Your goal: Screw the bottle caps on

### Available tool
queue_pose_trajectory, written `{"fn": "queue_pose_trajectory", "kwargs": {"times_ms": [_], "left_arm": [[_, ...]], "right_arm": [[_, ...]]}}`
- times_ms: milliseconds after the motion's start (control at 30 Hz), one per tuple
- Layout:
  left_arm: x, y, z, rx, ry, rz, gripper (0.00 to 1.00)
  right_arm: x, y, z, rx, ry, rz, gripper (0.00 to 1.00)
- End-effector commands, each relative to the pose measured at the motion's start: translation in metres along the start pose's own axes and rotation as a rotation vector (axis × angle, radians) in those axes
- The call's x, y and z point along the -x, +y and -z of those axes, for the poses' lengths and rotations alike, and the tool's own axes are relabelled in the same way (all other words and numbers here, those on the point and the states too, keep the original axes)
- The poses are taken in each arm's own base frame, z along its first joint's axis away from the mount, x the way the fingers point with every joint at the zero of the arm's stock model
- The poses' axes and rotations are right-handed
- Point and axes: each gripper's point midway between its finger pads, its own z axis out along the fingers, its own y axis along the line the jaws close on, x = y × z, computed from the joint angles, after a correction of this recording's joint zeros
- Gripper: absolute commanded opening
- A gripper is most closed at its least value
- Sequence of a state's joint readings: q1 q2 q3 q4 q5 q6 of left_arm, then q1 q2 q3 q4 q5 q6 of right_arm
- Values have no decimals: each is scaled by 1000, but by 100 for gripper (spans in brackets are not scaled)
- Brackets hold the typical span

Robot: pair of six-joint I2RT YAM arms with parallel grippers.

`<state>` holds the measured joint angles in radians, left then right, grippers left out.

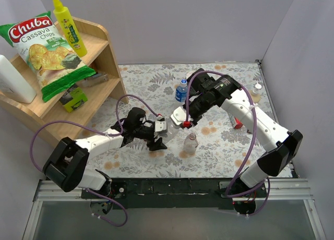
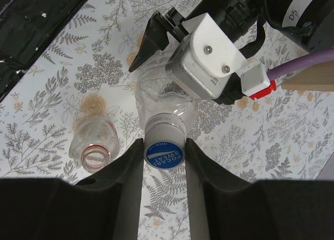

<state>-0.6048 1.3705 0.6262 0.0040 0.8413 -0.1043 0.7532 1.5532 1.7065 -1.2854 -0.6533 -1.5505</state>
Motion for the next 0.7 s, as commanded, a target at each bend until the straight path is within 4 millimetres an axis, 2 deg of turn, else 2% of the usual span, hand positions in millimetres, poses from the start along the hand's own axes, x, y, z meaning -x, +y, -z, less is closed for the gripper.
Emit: {"fn": "queue_pose_trajectory", "kwargs": {"times_ms": [0, 33, 67, 100, 133, 167, 200, 233, 367, 433, 500, 533, 567, 667], "left_arm": [[19, 20, 1, 65, -34, -23, 0], [21, 23, 1, 84, -38, -23, 0], [30, 30, 3, 119, -66, -37, 0], [25, 36, 6, 180, -63, -25, 0], [47, 48, 12, 256, -141, -79, 0], [53, 53, 17, 310, -173, -52, 0], [49, 55, 20, 356, -191, -32, 0], [62, 68, 29, 441, -239, -56, 0], [80, 82, 48, 588, -319, -69, 0], [84, 94, 56, 686, -326, -74, 0], [86, 100, 59, 733, -324, -59, 0], [88, 103, 60, 749, -323, -54, 0], [87, 107, 64, 787, -319, -43, 0], [81, 107, 64, 807, -298, -26, 0]], "right_arm": [[6, -5, 1, 4, -11, -28, 32], [5, -8, 0, -4, -7, -59, 28], [-1, -9, -6, 6, -3, -174, 26], [-3, -12, -7, 8, -1, -227, 23], [-7, -21, -11, 7, 5, -282, 22], [-8, -22, -14, 11, 8, -381, 21], [-8, -27, -14, 3, 8, -438, 18], [-12, -37, -18, -5, 10, -488, 18], [-16, -59, -26, -22, -9, -743, 17], [-15, -64, -32, -10, -37, -896, 16], [-16, -62, -38, 12, -54, -1056, 14], [-17, -66, -41, -6, -66, -1076, 13], [-23, -61, -46, 6, -59, -1124, 11], [-30, -65, -47, 15, -93, -1311, 7]]}}
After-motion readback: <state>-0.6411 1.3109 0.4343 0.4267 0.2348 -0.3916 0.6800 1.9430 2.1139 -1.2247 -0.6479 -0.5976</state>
